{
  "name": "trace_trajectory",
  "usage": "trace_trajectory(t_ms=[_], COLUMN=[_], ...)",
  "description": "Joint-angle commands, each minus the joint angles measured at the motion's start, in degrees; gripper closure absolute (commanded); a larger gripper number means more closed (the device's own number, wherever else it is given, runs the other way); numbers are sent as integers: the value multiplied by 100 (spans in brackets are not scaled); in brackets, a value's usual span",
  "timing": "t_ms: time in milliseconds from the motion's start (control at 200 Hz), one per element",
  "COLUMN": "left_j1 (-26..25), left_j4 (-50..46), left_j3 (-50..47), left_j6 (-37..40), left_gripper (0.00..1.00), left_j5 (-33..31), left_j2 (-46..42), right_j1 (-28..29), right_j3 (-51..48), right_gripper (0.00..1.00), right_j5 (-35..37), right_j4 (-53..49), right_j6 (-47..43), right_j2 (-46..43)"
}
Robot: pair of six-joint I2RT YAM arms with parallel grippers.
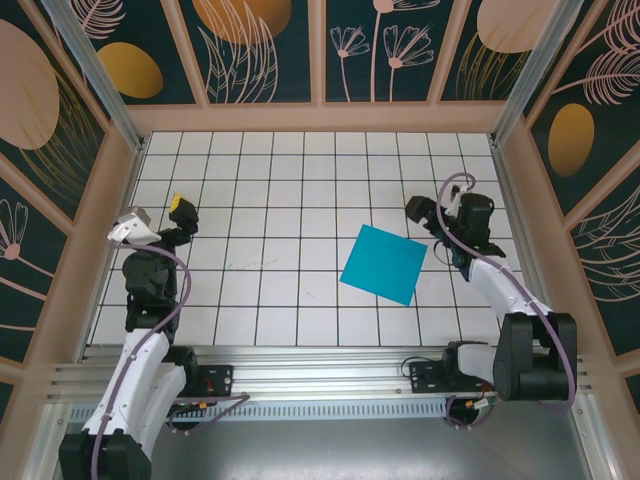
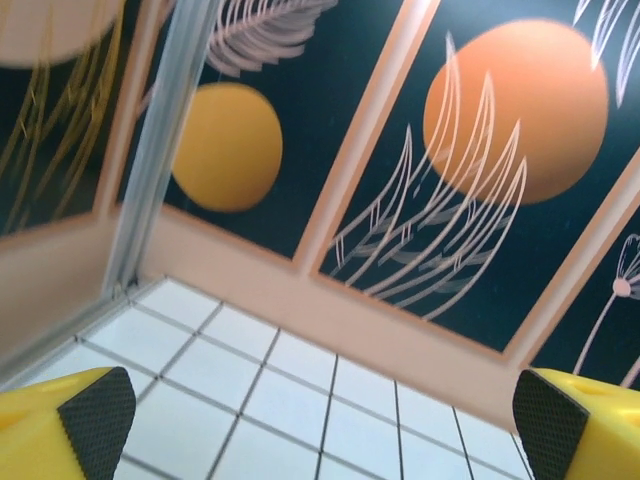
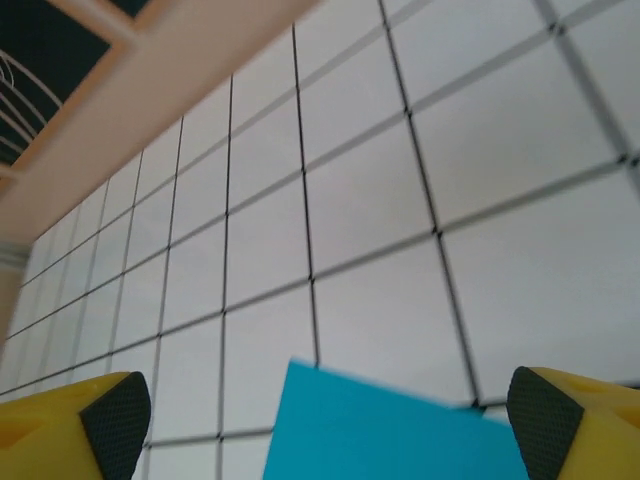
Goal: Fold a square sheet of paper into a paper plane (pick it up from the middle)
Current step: Move the square sheet of paper to the center of the table.
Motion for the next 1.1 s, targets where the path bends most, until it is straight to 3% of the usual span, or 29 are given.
trace_trajectory(t_ms=[0,80,145,225,375,696,1096], left_j1=[25,25,24,22,30,7,8], left_j4=[-1248,-1224,-893,-761,-808,-1151,-1371], left_j3=[297,203,93,113,310,135,174], left_j6=[-1080,-1356,-1450,-1648,-1835,-1678,-1514], left_gripper=[1,1,1,1,1,1,1], left_j5=[432,802,1573,2031,2898,3122,2882], left_j2=[235,415,633,1005,1828,2085,1985], right_j1=[284,569,819,1103,1533,2034,2628], right_j3=[10,27,102,437,1186,1824,2430], right_gripper=[9,12,15,19,35,38,40], right_j5=[-647,-335,-430,-286,34,692,201], right_j4=[-441,-515,-393,-568,-906,-1248,-1389], right_j6=[526,664,728,746,706,824,337], right_j2=[179,288,493,972,1989,3007,4069])
